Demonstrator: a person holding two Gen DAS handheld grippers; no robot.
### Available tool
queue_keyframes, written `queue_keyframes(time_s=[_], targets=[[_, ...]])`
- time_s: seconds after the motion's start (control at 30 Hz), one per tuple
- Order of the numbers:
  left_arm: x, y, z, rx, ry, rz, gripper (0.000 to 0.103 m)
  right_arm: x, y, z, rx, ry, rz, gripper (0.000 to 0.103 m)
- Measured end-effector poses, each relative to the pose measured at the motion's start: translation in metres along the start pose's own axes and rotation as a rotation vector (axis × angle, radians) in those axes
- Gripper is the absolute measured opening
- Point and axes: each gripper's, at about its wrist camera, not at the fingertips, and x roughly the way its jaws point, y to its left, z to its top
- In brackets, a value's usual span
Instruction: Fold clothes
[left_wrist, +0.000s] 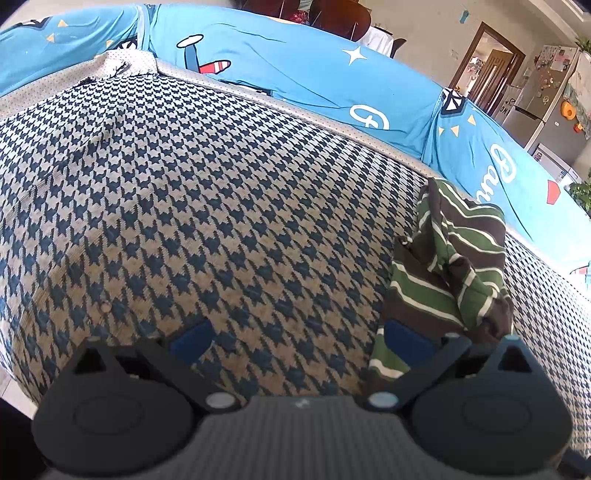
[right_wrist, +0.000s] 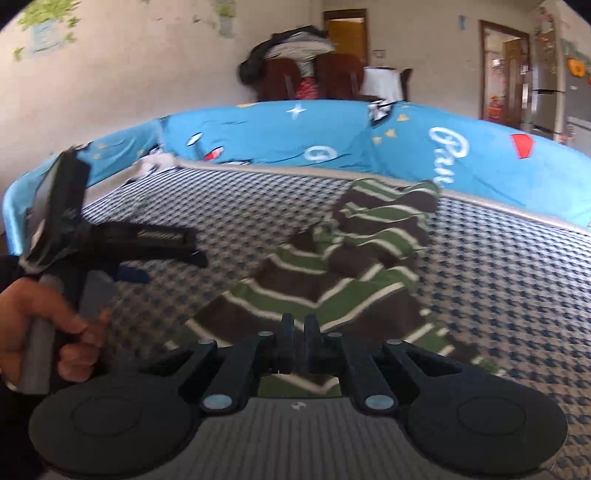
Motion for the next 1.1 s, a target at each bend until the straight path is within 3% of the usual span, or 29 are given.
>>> queue_keyframes(time_s=[0.13, 0.33, 0.4, 0.57, 0.9, 1.1], targets=[[0.000, 0.002, 0.001, -0.007, 0.003, 0.003, 0.103, 0.017, 0.029, -0.010, -0.061, 0.065, 0.095, 0.006], [-0.001, 0.003, 0.002, -0.012, 0.004, -0.005, 0.103, 0.033, 0.058, -0.023, -0.163, 0.130, 0.141, 0.006], [-0.001, 0.002, 0.002, -0.010, 0.005, -0.006, 0.103, 0.037, 0.065, -0.027, -0.196, 0.145, 0.140, 0.008], [0.000, 0.002, 0.002, -0.010, 0.007, -0.007, 0.103, 0.046, 0.076, -0.033, -0.266, 0.163, 0.116, 0.028], [0.001, 0.001, 0.002, -0.012, 0.011, -0.007, 0.103, 0.062, 0.095, -0.047, -0.458, 0.168, 0.061, 0.039], [0.002, 0.001, 0.001, -0.008, 0.013, -0.006, 0.103, 0.069, 0.107, -0.059, -0.605, 0.121, 0.014, 0.039]])
